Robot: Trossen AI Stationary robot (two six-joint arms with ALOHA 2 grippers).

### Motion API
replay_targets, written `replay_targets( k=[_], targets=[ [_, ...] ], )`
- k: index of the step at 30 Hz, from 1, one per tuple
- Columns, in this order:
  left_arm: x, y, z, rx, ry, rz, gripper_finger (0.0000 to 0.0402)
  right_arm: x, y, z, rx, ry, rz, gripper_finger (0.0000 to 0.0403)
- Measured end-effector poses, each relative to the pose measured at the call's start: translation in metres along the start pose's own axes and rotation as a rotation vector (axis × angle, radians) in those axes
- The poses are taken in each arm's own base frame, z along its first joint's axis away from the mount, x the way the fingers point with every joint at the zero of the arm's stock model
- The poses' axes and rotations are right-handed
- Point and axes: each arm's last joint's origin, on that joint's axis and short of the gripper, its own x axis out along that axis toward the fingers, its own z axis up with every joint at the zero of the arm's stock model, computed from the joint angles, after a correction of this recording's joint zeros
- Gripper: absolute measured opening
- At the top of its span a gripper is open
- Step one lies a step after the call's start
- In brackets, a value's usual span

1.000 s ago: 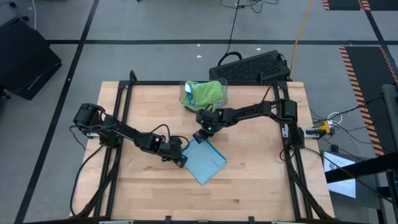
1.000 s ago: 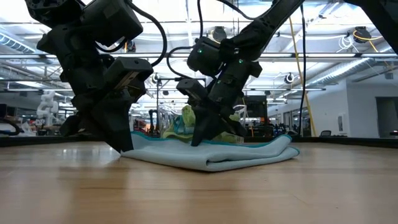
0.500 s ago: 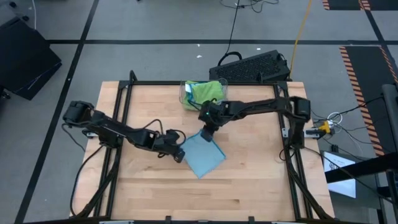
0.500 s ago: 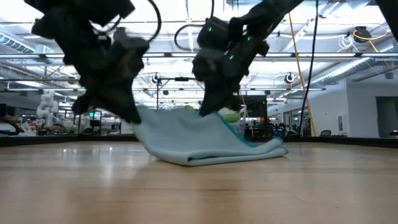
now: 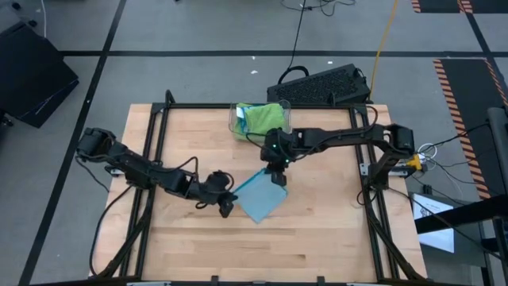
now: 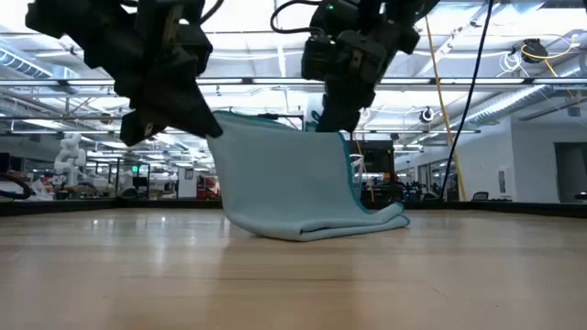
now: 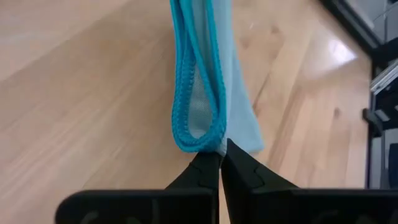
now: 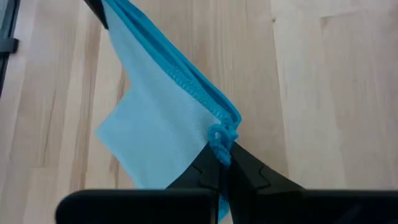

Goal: Fold microfiber towels
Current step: Fold the blue microfiber cloth

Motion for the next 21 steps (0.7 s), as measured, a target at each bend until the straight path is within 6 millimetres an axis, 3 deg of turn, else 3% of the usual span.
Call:
replay_targets(
  k=[12,16,21],
  targets=[
    [0.001,-0.035,0.015,0.102,-0.073,-0.013,0.0003,0.004,0.001,-0.056,0.001,-0.171,0.061,0.0004],
    [0.014,-0.034,0.008,0.168,0.014,0.092,0.0003,0.016,-0.001,-0.078,0.033,-0.193,0.151,0.0004],
    [0.014,-0.030,0.003,0.184,0.054,0.198,0.0004,0.024,-0.001,-0.087,0.018,-0.314,0.127,0.0004]
  ],
)
